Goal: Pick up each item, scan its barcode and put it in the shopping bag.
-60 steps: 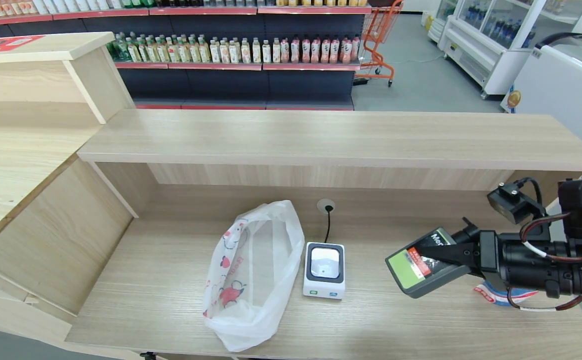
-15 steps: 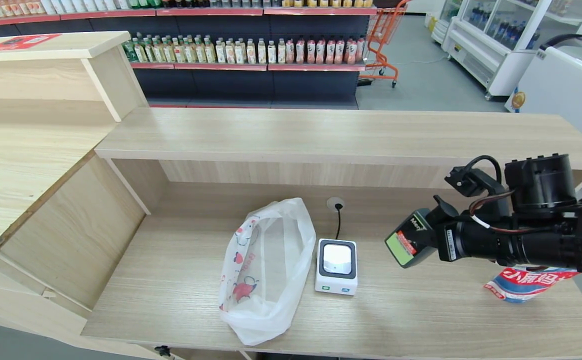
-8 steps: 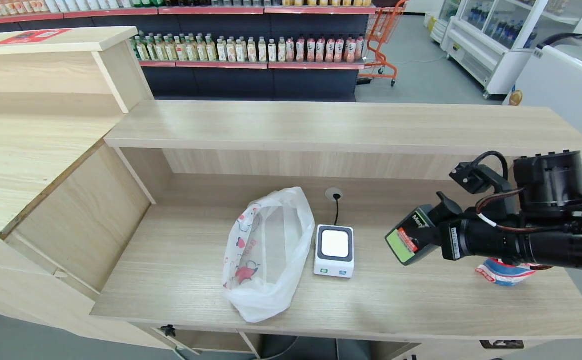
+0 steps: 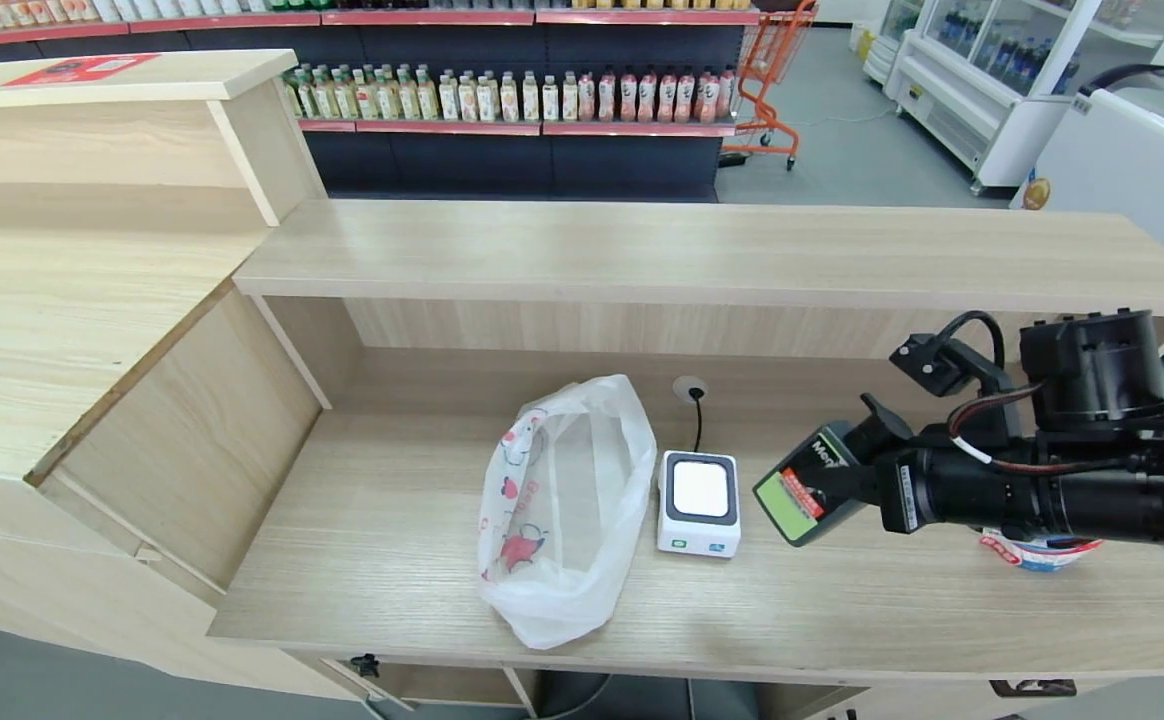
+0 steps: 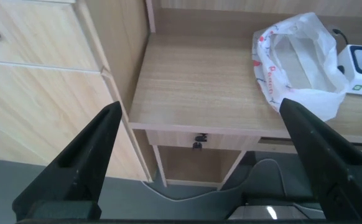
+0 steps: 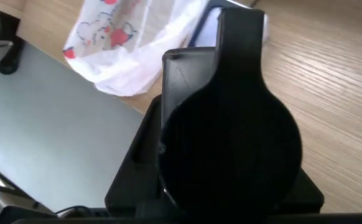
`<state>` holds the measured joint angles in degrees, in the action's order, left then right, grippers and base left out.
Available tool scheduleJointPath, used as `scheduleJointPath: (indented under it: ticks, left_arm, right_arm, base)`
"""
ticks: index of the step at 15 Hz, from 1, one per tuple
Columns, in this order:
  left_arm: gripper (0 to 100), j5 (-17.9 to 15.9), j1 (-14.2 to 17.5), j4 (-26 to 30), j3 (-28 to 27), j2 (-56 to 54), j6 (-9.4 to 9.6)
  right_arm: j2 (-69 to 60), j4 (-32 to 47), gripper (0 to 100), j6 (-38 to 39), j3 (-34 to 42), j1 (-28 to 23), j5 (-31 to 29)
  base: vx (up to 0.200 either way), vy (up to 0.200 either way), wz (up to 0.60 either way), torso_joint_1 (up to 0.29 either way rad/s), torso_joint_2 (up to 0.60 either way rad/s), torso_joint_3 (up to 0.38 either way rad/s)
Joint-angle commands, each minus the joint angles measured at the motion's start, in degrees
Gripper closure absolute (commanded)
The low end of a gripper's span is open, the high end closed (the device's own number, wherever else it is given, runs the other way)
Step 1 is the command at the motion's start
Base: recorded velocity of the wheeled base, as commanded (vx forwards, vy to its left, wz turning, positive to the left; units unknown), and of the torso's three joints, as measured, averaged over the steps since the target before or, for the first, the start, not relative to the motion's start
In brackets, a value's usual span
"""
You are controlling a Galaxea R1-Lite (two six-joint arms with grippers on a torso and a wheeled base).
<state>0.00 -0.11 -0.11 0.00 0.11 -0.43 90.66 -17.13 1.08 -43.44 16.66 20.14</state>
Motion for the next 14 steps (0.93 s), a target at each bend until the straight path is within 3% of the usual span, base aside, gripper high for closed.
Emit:
scheduleJointPath:
  ticks: [1,3,7,11,12,14]
  left_arm:
    - [0,0.0,0.0,-0.1,0.0,0.0,-0.01]
    - [0,0.0,0.0,0.0,0.0,0.0,0.25]
    - [0,0.0,0.0,0.0,0.0,0.0,0.25]
    - [0,0.0,0.0,0.0,0.0,0.0,0.25]
    - [0,0.0,0.0,0.0,0.0,0.1,0.25]
    - [0,0.0,0.0,0.0,0.0,0.1,0.25]
  right_arm:
    - [0.3,0.1,100,0.1,-0.1,0.0,0.3]
    - [1.3,0.1,100,-0.1,-0.2,0.9,0.3]
    - [7.4,-1.2,100,-3.6,-1.1,1.4,-0.4]
    - [17.4,-12.4,100,-5.9,-2.4,5.0,-2.9]
    - [21.8,-19.2,100,-8.6,-3.4,6.6,-3.2]
    - [27.8,-21.9,100,-10.8,-7.0,8.6,-3.4]
  base:
    - [0.000,0.200,0.00,-0.007,0.00,0.007]
    - [0.000,0.200,0.00,-0.007,0.00,0.005]
    - [0.000,0.000,0.00,0.000,0.00,0.000]
    - [0.000,0.000,0.00,0.000,0.00,0.000]
    - [0.000,0.000,0.00,0.000,0.00,0.000]
    - [0.000,0.000,0.00,0.000,0.00,0.000]
